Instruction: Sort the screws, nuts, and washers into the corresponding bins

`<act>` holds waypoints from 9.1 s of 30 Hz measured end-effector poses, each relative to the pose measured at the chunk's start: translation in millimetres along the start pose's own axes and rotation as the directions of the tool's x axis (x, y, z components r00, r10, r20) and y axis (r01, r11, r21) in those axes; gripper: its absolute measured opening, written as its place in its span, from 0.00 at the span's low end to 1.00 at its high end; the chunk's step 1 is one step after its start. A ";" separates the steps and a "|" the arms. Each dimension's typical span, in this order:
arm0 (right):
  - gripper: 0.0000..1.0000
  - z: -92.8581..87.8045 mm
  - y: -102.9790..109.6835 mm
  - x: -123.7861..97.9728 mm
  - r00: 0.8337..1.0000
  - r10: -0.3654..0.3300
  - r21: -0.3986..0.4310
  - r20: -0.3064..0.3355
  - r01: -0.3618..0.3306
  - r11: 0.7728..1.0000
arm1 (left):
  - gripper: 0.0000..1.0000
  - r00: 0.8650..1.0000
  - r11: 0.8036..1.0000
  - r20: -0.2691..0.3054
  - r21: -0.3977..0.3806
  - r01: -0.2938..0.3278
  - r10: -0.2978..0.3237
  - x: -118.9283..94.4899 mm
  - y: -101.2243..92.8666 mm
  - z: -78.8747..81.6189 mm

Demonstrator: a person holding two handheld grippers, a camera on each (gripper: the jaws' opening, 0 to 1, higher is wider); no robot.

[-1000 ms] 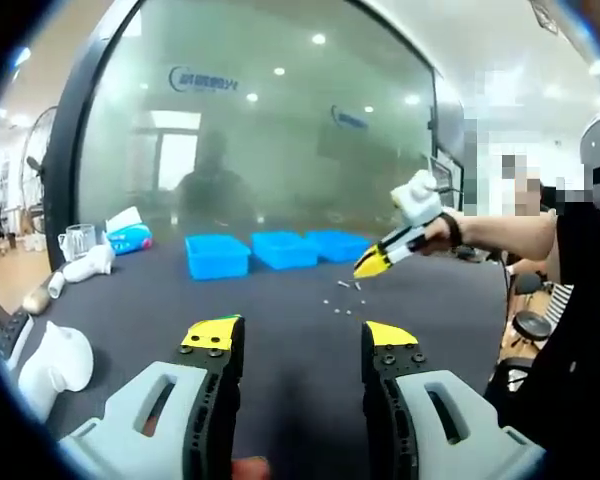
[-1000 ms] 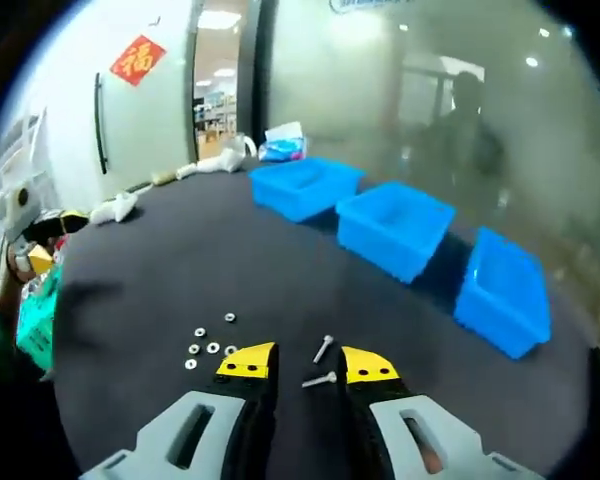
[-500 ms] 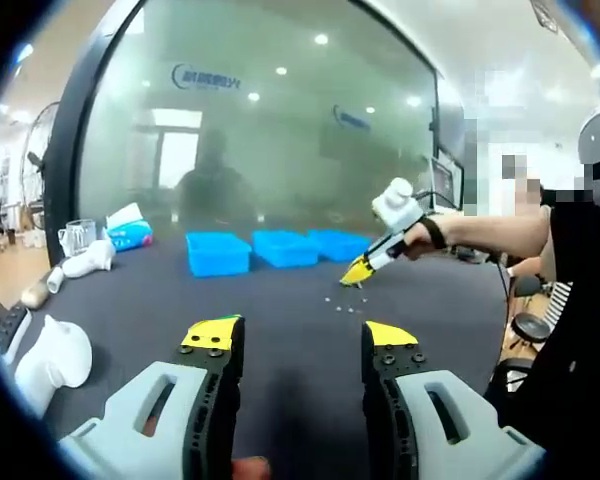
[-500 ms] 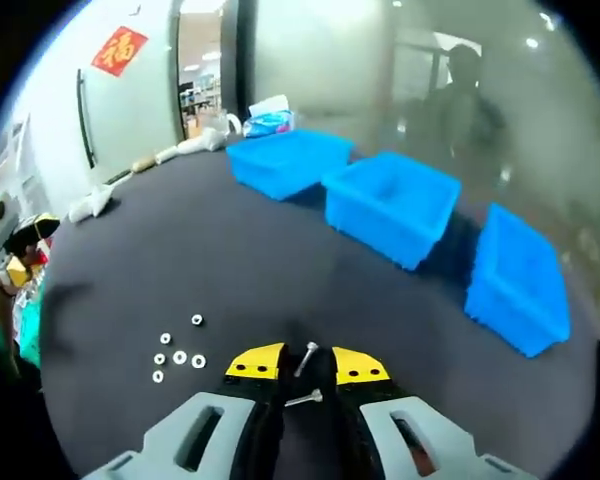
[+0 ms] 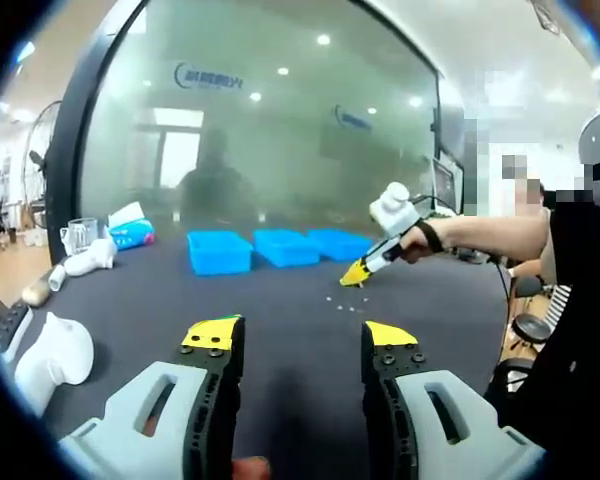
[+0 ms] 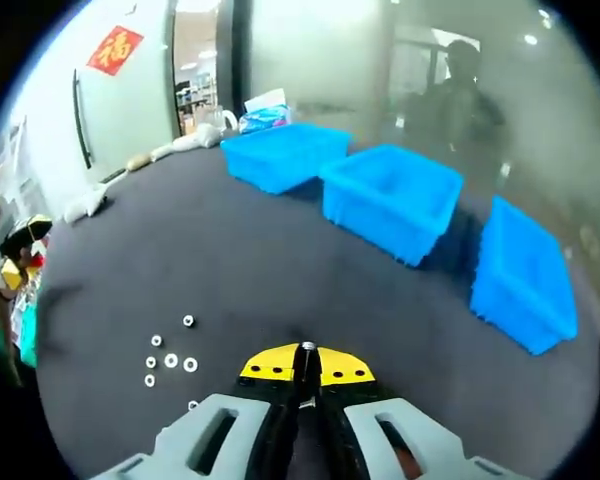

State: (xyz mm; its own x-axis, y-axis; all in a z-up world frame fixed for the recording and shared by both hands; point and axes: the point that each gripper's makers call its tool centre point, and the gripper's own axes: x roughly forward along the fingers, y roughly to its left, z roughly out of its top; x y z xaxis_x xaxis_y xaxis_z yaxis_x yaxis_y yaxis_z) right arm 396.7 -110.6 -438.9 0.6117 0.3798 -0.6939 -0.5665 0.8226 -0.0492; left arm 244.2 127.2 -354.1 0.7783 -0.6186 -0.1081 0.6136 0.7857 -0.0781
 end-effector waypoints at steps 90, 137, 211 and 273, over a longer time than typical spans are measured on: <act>0.02 3.0 -88.2 -197.2 0.682 -0.363 0.248 0.635 0.265 0.932 | 0.45 1.000 1.000 0.010 0.015 -0.026 0.026 5.7 -4.7 10.4; 0.03 75.5 -218.0 -33.6 0.867 -0.389 0.224 0.312 0.331 0.917 | 0.45 0.999 1.000 -0.040 0.029 -0.008 0.009 -0.2 -1.8 -1.5; 0.26 -43.6 -9.8 -152.8 0.911 0.018 -0.153 0.412 0.049 0.987 | 0.45 0.999 0.999 -0.041 0.035 -0.001 0.002 0.3 -13.5 1.9; 0.20 -19.7 7.9 -18.9 0.944 0.218 -0.272 -0.248 -0.284 0.920 | 0.45 0.999 1.000 -0.054 -0.024 -0.001 0.000 1.0 -1.9 -20.2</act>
State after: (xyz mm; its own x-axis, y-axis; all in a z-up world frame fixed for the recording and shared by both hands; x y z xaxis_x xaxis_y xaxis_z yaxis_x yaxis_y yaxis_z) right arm 369.8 -119.7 -440.3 0.3168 0.4326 -0.8441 -0.8445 0.5337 -0.0434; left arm 241.1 125.2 -374.1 0.7700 -0.6173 -0.1615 0.6092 0.7865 -0.1015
